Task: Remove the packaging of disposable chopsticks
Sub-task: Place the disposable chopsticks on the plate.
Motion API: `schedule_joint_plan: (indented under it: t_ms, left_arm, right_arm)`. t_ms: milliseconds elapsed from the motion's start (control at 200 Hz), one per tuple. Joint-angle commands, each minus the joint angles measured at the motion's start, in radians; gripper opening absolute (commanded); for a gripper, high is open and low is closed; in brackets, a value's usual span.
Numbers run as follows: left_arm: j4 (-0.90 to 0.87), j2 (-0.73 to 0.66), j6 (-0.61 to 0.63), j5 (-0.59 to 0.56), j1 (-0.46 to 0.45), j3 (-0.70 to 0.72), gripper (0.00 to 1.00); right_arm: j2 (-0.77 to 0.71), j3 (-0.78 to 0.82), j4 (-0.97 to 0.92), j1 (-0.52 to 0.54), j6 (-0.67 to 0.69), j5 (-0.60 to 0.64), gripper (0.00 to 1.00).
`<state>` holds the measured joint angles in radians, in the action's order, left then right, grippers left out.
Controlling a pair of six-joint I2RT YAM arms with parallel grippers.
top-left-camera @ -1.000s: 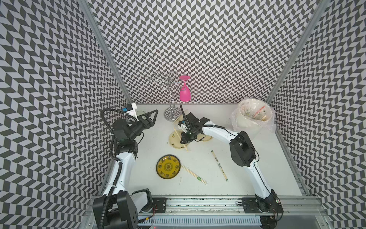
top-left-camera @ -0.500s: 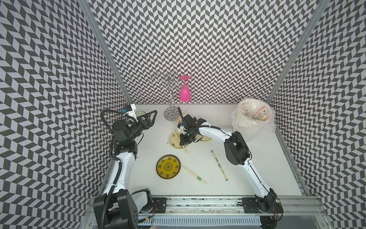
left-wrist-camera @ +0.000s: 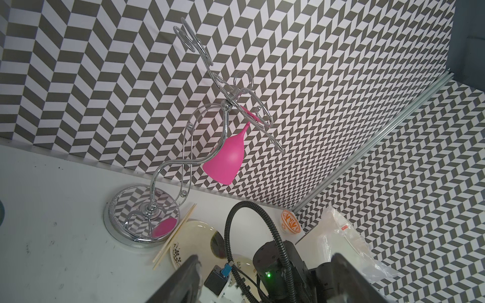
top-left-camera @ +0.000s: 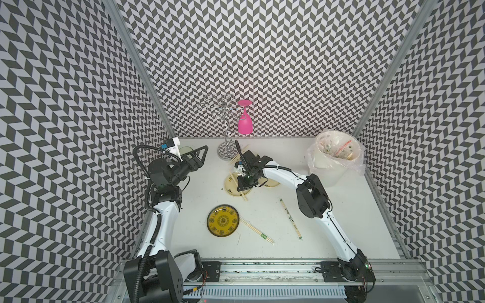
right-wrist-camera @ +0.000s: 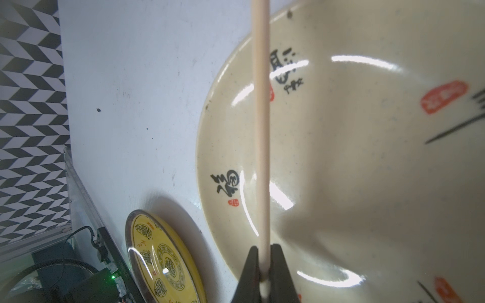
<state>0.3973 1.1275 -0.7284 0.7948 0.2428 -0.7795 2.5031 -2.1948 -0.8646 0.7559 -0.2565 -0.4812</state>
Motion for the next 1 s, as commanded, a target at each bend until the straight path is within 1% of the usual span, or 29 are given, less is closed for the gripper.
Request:
schedule_joint_plan:
  t_ms: [0, 446, 506, 566, 611, 691, 766, 871, 906, 921, 996]
  left_arm:
    - [0.044, -0.011, -0.013, 0.015, 0.009, 0.01, 0.79]
    - [0.052, 0.001, -0.024, 0.018, 0.017, 0.016, 0.79]
    - [-0.019, 0.011, 0.008, -0.029, 0.015, 0.01, 0.78]
    - [-0.142, 0.026, 0.063, -0.122, 0.001, 0.0, 0.76]
    - [-0.225, 0.045, 0.088, -0.182, -0.009, -0.001, 0.73]
    - [-0.318, 0.075, 0.113, -0.236, -0.031, 0.001, 0.68]
    - [-0.371, 0.092, 0.161, -0.295, -0.085, -0.009, 0.59]
    - [-0.439, 0.112, 0.221, -0.41, -0.198, -0.047, 0.55]
    - [-0.451, 0.122, 0.233, -0.442, -0.233, -0.053, 0.47]
    - [-0.456, 0.13, 0.238, -0.454, -0.246, -0.054, 0.46]
    - [-0.496, 0.176, 0.253, -0.51, -0.294, -0.072, 0.43]
  right_arm:
    - [0.026, -0.024, 0.011, 0.0, -0.009, 0.021, 0.09]
    - [0.046, -0.047, 0.013, -0.004, -0.021, 0.025, 0.09]
    - [0.048, -0.047, 0.009, -0.007, -0.022, 0.019, 0.09]
    - [0.048, -0.045, 0.005, -0.01, -0.021, 0.005, 0.09]
    - [0.047, -0.043, 0.001, -0.013, -0.022, 0.0, 0.09]
    - [0.041, -0.038, -0.001, -0.019, -0.024, -0.005, 0.09]
    - [0.03, -0.02, 0.012, -0.026, -0.028, -0.017, 0.1]
    - [0.025, -0.014, 0.017, -0.035, -0.029, -0.027, 0.1]
    - [0.025, -0.013, 0.017, -0.038, -0.032, -0.03, 0.1]
    - [0.026, -0.013, 0.018, -0.039, -0.033, -0.031, 0.1]
    - [0.025, -0.013, 0.025, -0.045, -0.036, -0.043, 0.1]
